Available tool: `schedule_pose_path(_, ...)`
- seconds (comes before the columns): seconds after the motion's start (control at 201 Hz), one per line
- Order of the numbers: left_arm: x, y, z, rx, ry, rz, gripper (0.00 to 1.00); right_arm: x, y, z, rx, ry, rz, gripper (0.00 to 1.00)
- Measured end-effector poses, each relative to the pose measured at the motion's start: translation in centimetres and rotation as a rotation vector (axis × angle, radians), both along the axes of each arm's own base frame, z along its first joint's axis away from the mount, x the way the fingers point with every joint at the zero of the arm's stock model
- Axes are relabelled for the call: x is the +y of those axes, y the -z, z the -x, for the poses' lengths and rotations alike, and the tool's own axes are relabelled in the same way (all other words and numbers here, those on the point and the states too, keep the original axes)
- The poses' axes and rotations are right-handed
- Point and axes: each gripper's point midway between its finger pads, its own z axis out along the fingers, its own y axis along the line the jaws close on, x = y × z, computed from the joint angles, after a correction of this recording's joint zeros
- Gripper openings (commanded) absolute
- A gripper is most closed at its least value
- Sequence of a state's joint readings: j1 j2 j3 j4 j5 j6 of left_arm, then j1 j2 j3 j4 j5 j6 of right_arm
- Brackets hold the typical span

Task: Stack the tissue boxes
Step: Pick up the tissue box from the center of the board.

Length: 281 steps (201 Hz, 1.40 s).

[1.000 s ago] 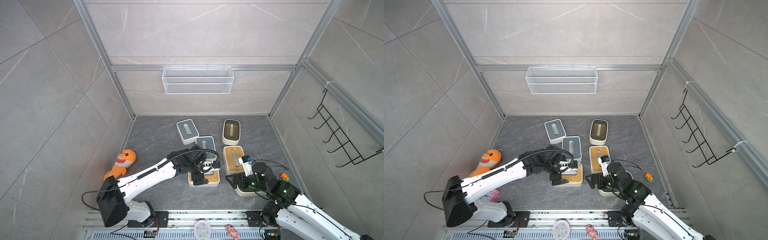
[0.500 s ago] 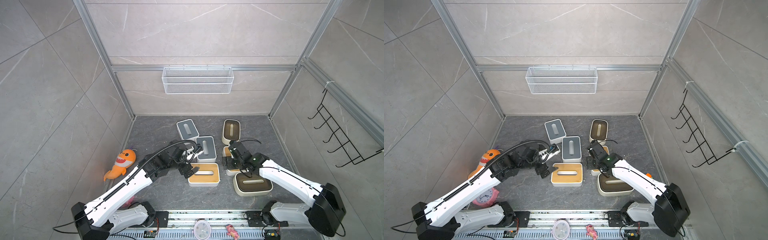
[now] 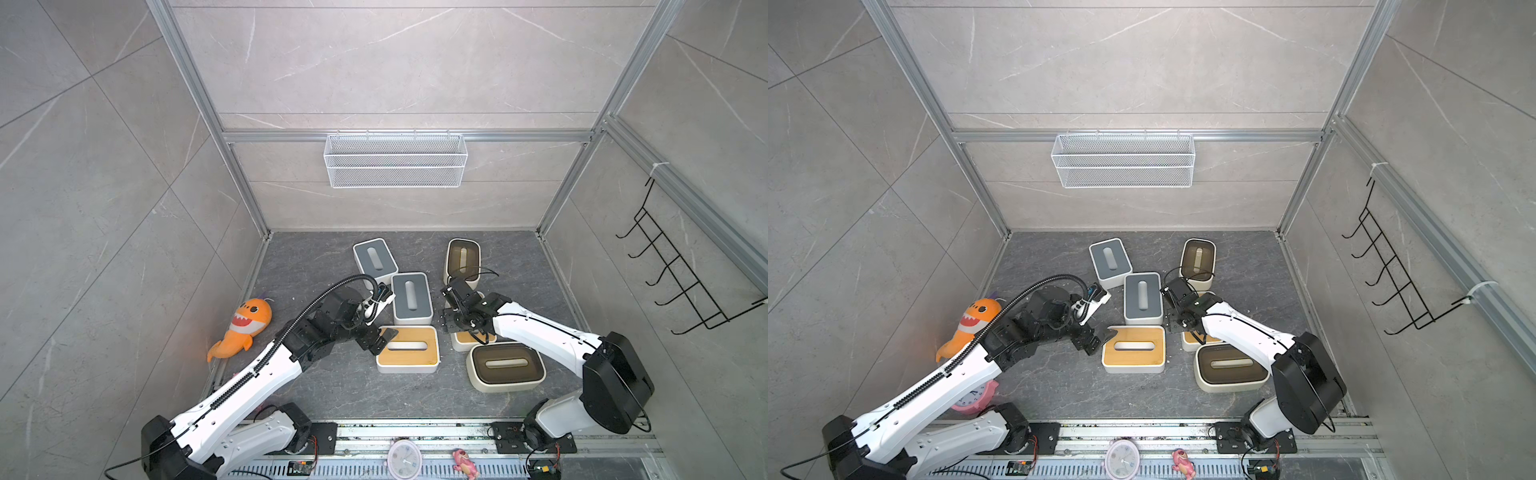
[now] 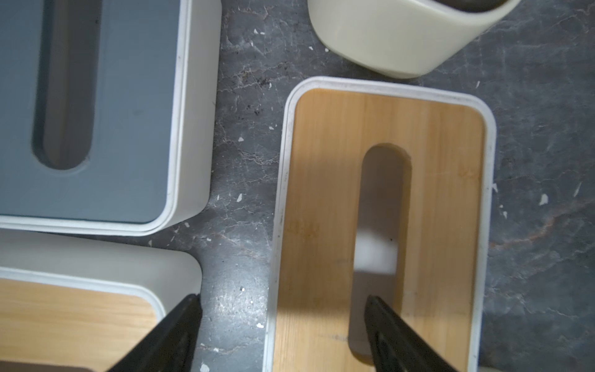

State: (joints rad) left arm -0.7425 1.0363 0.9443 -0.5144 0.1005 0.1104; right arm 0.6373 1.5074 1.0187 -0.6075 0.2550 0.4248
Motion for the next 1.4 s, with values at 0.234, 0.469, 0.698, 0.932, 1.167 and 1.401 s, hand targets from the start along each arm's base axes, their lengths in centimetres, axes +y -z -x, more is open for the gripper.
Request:
schedule_pose_path(0.234,0.5,-0.8,-0.7,-0.012,-0.046,0.028,1.0,-1.6,0.1,-1.1,0.012,0.038,-0.029,0.8)
schedule_pose_path(0.469,1.0,-1.7,-1.2,-0.027,-0.072,0.062,1.0,-2.0,1.1,-1.4,0.038,0.03,-0.07,0.77)
schedule_pose_path(0.698,1.5,-1.7,-1.8,-0.021,-0.098,0.069,1.0,-1.2,2.6,-1.5,0.074,-0.003,-0.075,0.76)
schedule_pose_path(0.932,2.1,-1.9,-2.5,-0.018,-0.125,0.087,1.0,-1.3,3.3,-1.4,0.091,-0.002,-0.064,0.74)
schedule_pose_path(1.167,2.1,-1.9,-2.4,-0.008,-0.123,0.097,1.0,-1.3,3.4,-1.4,0.091,-0.005,-0.062,0.58)
schedule_pose_path(1.401,2.1,-1.9,-2.5,-0.009,-0.125,0.099,1.0,-1.4,3.4,-1.4,0.089,-0.008,-0.057,0.5)
